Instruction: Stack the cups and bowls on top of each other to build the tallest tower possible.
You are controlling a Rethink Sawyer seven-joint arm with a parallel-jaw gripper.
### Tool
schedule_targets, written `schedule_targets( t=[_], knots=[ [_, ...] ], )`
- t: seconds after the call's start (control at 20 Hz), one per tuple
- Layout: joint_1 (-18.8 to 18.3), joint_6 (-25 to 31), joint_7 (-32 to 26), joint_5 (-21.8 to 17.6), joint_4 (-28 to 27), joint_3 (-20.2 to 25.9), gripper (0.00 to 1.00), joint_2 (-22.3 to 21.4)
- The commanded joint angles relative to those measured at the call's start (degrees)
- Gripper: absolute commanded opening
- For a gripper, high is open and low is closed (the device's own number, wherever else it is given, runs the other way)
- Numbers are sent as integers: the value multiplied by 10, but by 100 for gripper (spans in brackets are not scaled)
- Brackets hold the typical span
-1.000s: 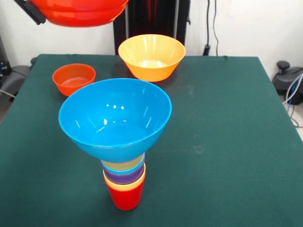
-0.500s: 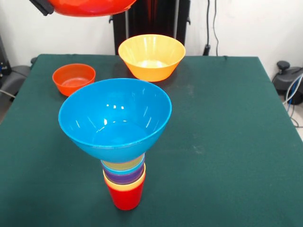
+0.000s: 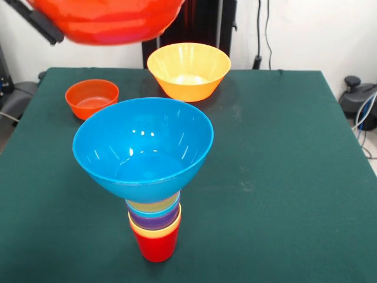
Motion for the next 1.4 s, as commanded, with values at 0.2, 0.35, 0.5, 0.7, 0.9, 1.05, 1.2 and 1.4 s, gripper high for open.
schedule_targets(
  t=[0.2,0.35,0.5,0.7,0.9,1.05,1.2,1.4],
  knots=[
    [35,61,67,-61,-97,6,0,53],
    [37,57,70,-63,-104,13,0,62],
    [39,61,76,-63,-108,18,0,62],
    [44,69,93,-64,-116,26,0,62],
    [51,62,113,-56,-111,22,0,56],
    [55,58,126,-50,-110,22,0,54],
    [60,67,140,-56,-120,31,0,54],
    [64,79,156,-53,-122,32,0,47]
  ],
)
